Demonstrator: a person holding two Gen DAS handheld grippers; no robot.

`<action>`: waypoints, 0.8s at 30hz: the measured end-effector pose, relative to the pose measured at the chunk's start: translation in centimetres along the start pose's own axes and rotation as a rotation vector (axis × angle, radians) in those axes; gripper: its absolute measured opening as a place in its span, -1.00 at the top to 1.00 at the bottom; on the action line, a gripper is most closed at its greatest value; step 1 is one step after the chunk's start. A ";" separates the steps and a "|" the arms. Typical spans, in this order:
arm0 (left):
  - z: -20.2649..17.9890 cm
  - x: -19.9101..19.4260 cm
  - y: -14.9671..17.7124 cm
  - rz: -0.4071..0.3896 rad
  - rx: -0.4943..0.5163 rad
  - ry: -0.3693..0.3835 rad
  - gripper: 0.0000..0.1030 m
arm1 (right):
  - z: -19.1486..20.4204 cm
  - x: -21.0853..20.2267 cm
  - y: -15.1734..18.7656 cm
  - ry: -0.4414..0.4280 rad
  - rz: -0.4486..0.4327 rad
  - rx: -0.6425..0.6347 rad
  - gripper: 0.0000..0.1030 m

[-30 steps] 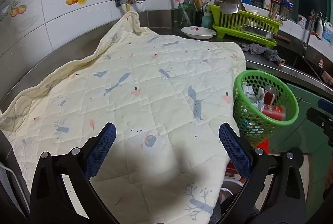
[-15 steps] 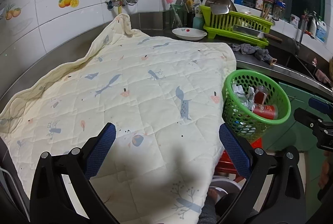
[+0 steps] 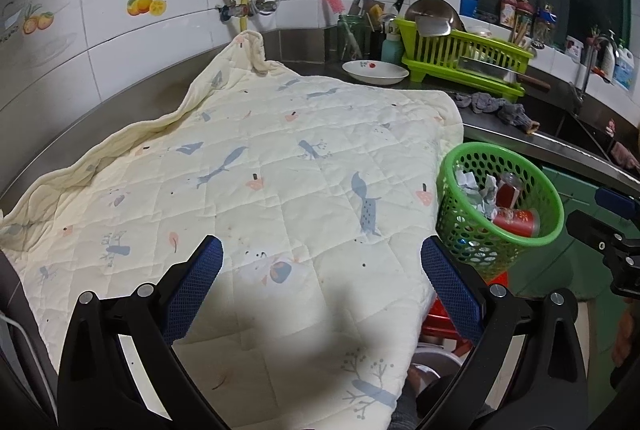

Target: Collect trash

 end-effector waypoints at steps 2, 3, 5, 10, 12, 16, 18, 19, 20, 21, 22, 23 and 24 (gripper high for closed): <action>0.2 0.0 0.0 -0.001 -0.005 -0.003 -0.90 | 0.3 0.1 -0.1 -0.005 -0.001 -0.008 -0.85; 0.4 0.0 -0.1 -0.003 -0.008 -0.007 -0.90 | 0.4 0.1 -0.2 -0.005 -0.001 -0.013 -0.85; 0.5 -0.1 -0.1 -0.005 -0.011 -0.008 -0.90 | 0.6 0.1 -0.3 -0.007 -0.006 -0.017 -0.85; 0.8 -0.1 -0.1 -0.004 -0.015 -0.012 -0.90 | 1.2 0.3 -0.5 -0.019 -0.010 -0.018 -0.86; 0.8 -0.1 -0.1 -0.004 -0.015 -0.012 -0.90 | 1.3 0.3 -0.4 -0.016 -0.011 -0.025 -0.86; 0.7 -0.1 -0.1 -0.007 -0.012 -0.010 -0.90 | 1.5 0.4 -0.2 -0.011 -0.007 -0.035 -0.86; 0.7 -0.2 -0.1 -0.009 -0.012 -0.007 -0.90 | 1.5 0.5 -0.2 -0.013 -0.007 -0.032 -0.86; 0.6 -0.2 -0.1 -0.009 -0.012 -0.007 -0.90 | 1.5 0.5 -0.2 -0.014 -0.007 -0.030 -0.86; 0.6 -0.2 0.0 -0.010 -0.010 -0.005 -0.90 | 1.5 0.5 -0.2 -0.012 -0.007 -0.032 -0.86; 0.6 -0.2 0.0 -0.013 -0.008 -0.004 -0.90 | 1.4 0.5 -0.2 -0.013 -0.007 -0.030 -0.86; 0.5 -0.3 -0.1 -0.019 -0.004 -0.005 -0.90 | 1.5 0.4 -0.1 -0.015 -0.008 -0.028 -0.86; 0.4 -0.4 -0.1 -0.023 0.000 -0.010 -0.90 | 1.4 0.4 -0.1 -0.015 -0.008 -0.027 -0.86; 0.5 -0.4 -0.1 -0.028 0.002 -0.022 -0.90 | 1.5 0.4 -0.1 -0.015 -0.009 -0.025 -0.86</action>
Point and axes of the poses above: each gripper's, at about its wrist camera, not at the fingertips, and x roughly the way its jaws point, z to its left, y to its underside, the point moved 5 cm from there along x, roughly the way its jaws point, and after that the axes turned 8 degrees about -z, right-handed, at the moved point
